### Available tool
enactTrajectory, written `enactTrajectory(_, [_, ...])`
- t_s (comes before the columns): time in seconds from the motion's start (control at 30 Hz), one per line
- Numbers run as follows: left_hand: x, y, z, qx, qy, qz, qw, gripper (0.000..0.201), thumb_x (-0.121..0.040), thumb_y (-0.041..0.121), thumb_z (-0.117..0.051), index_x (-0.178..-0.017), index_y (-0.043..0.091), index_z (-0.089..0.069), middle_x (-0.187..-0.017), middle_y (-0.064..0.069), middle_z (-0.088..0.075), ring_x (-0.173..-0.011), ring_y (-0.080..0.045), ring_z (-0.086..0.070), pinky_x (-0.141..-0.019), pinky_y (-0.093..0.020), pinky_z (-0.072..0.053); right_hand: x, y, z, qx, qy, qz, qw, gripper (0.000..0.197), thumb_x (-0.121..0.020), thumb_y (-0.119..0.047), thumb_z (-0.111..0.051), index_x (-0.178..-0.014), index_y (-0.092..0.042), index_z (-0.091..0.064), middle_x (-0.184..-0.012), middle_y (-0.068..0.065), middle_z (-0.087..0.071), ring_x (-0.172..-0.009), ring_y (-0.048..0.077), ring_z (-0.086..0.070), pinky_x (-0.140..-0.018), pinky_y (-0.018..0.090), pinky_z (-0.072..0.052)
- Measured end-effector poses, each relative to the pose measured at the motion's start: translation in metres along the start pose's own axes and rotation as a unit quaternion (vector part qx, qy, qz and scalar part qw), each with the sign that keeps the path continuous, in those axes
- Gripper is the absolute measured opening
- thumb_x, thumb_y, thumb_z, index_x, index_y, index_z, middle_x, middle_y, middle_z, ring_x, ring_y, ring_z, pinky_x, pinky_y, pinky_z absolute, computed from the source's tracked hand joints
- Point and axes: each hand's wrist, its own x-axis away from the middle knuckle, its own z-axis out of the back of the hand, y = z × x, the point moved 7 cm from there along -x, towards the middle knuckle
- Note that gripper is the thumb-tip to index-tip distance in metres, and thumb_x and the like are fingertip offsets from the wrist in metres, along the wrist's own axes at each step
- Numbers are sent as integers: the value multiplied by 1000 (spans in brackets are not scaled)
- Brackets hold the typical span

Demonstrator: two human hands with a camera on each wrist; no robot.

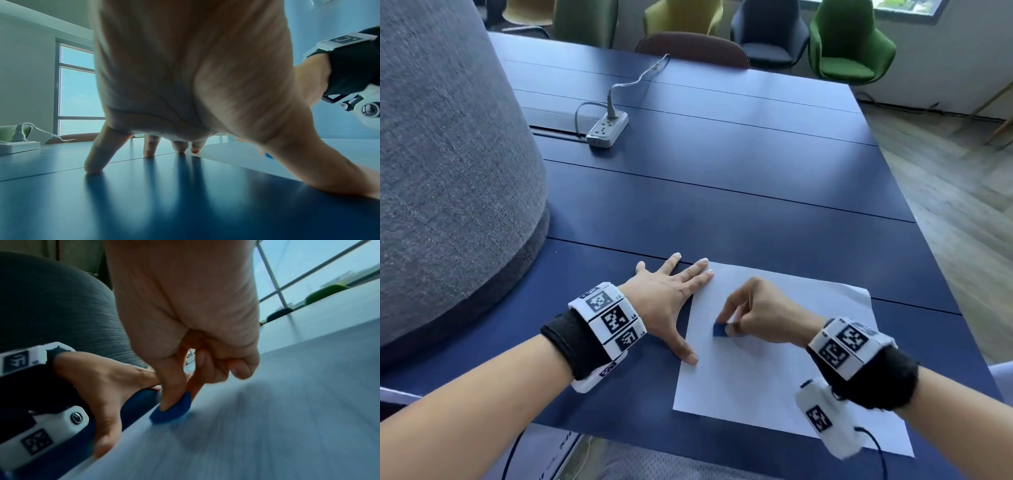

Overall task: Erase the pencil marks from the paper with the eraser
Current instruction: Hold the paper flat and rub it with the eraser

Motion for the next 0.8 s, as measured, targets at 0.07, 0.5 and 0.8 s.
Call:
enactTrajectory(0.07, [0, 0, 0, -2, 2, 1, 1000, 140, -53, 81, -71, -151, 36, 19, -154, 24, 28, -146, -21, 25, -110, -70, -5, -3, -3, 2, 17, -8, 10, 1000, 18, -73, -6, -71, -81, -21, -77, -71, 5, -67, -62, 11, -55, -58, 20, -45])
enactTrajectory(0.5, [0, -1, 0, -9, 4, -3, 1000, 140, -51, 84, -69, -151, 38, 19, -155, 25, 27, -146, -21, 23, -111, -70, -9, -21, 5, 25, -37, 98, 6, 994, 17, -72, -5, -71, -77, -20, -77, -72, 7, -71, -64, 11, -60, -65, 23, -50])
enactTrajectory(0.8, [0, -2, 1, -18, 8, -2, 1000, 144, -50, 87, -66, -151, 32, 20, -153, 26, 29, -147, -20, 21, -111, -66, -14, -20, -1, 12, -28, 53, 15, 998, 17, -72, -7, -71, -81, -19, -78, -70, 3, -68, -57, 8, -55, -57, 17, -47])
